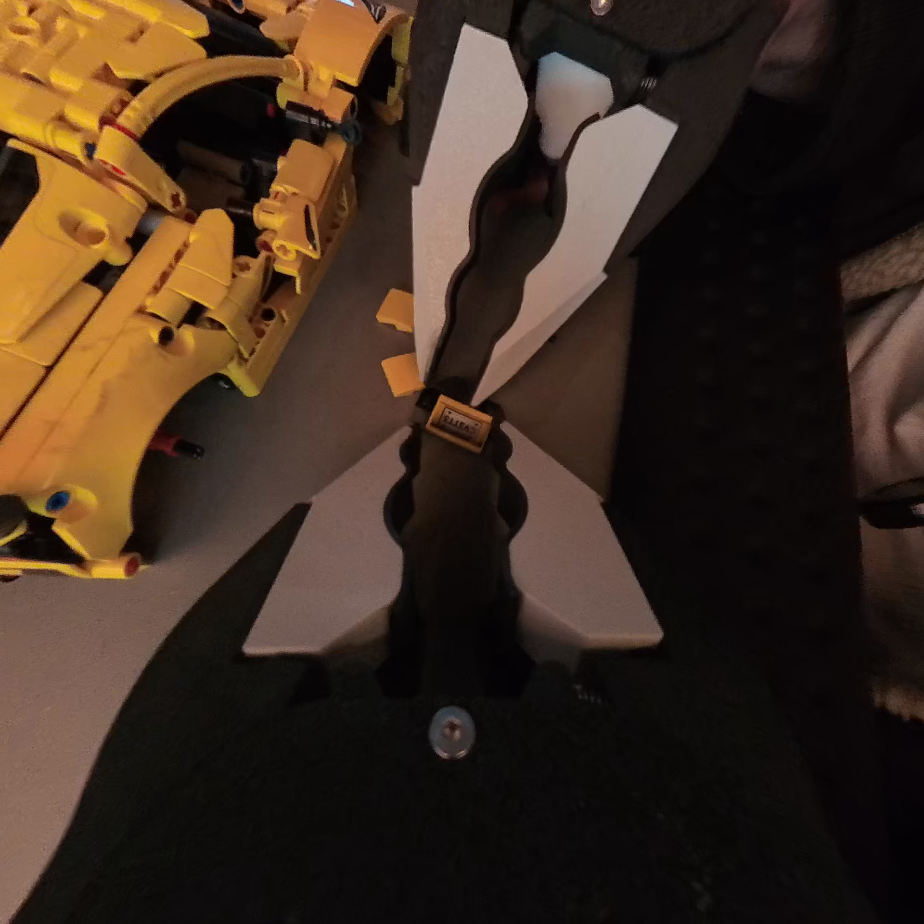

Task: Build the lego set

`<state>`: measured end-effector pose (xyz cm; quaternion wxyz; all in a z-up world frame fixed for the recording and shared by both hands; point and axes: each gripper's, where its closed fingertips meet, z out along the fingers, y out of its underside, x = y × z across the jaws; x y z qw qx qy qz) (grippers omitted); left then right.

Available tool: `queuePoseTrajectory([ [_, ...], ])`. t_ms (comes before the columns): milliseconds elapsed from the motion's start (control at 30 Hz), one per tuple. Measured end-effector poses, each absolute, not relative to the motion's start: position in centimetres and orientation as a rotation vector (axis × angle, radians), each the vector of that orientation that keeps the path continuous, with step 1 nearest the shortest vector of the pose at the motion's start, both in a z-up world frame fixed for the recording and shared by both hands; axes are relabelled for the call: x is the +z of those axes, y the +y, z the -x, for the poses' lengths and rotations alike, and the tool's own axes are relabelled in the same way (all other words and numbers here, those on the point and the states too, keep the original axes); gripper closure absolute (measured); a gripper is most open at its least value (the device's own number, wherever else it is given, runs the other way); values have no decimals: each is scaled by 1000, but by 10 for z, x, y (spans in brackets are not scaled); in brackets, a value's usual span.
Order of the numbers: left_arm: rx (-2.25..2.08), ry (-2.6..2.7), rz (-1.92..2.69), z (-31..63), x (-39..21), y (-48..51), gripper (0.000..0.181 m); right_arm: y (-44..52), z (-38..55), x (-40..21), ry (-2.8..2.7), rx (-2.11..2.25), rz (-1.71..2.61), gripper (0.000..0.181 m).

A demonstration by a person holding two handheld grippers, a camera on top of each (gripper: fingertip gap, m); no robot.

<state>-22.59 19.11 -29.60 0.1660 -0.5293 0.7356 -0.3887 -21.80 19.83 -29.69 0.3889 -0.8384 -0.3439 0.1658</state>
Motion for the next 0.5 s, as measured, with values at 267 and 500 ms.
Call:
queuePoseTrajectory([
  [267,-1135,2094,1523,229,-296,187,157,196,219,-297,-925,382,2106,159],
  [500,-1137,2089,1535,230,-296,186,159,193,220,-290,-940,358,2040,160],
])
